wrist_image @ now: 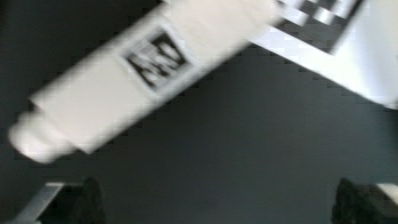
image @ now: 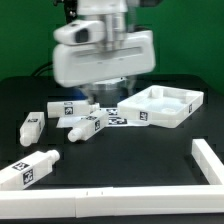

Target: Assemble desk

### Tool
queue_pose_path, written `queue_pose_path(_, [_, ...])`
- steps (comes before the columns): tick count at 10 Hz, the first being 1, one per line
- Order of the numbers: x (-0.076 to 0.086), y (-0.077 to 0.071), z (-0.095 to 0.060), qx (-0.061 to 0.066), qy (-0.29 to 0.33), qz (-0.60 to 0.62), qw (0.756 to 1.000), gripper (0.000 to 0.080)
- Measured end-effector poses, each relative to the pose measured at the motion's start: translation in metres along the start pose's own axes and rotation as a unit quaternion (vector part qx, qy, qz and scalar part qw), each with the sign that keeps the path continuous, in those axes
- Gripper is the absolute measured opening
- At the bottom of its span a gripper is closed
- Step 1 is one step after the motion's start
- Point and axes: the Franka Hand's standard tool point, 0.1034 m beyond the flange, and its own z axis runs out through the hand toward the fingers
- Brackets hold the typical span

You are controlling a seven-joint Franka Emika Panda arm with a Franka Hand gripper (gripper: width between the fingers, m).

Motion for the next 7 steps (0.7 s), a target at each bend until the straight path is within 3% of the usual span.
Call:
queue_pose_path(1, [0.003,-0.012,0.001,0.0,-0.001,0.005,1.0,0.0649])
queue_pose_path(3, [0.001,-0.006,0.001,0.0,-0.001,0.006,1.0,0.0649])
queue_pose_path(5, [0.0,-0.014,0.004,0.001,-0.002,0.009,1.0,0.0649])
queue_pose_path(6, [-0.003,-0.033,0.012,0.004,-0.004,-0.002,1.0,0.0649])
queue_pose_path(7, [-0.005,-0.052,0.02,-0.001,0.01,-0.01,1.0,0.0649])
